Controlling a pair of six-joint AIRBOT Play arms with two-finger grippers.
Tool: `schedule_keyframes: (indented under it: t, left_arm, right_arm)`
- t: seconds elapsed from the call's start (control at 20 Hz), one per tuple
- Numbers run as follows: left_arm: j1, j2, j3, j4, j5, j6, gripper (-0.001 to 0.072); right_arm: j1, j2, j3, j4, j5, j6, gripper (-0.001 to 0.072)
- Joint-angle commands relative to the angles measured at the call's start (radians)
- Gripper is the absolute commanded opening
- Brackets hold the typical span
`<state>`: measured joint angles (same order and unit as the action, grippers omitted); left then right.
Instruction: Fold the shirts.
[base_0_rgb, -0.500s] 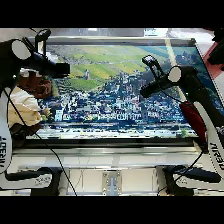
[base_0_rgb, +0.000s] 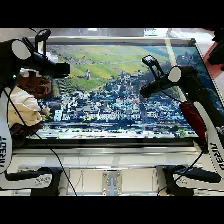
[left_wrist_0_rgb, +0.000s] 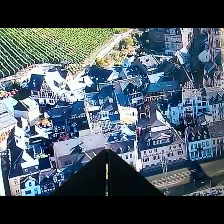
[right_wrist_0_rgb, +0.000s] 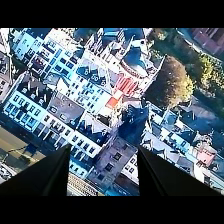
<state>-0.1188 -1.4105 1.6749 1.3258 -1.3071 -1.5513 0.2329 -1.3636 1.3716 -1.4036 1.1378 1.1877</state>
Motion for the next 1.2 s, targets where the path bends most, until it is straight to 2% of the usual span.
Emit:
schedule_keyframes:
  t: [0.0,0.85,1.15]
  left_arm:
    - [0.000,0.000,0.000,0.000,0.000,0.000,0.0015]
    - [0.000,0.000,0.000,0.000,0.001,0.000,0.0015]
    - [0.000,0.000,0.000,0.007,0.024,0.003,0.0015]
  right_arm:
    - [0.001,0.001,0.000,0.000,0.000,0.000,0.0472]
    - [0.001,0.000,0.000,0.001,-0.001,0.000,0.0472]
    - [0.001,0.001,0.000,0.000,-0.098,0.000,0.0472]
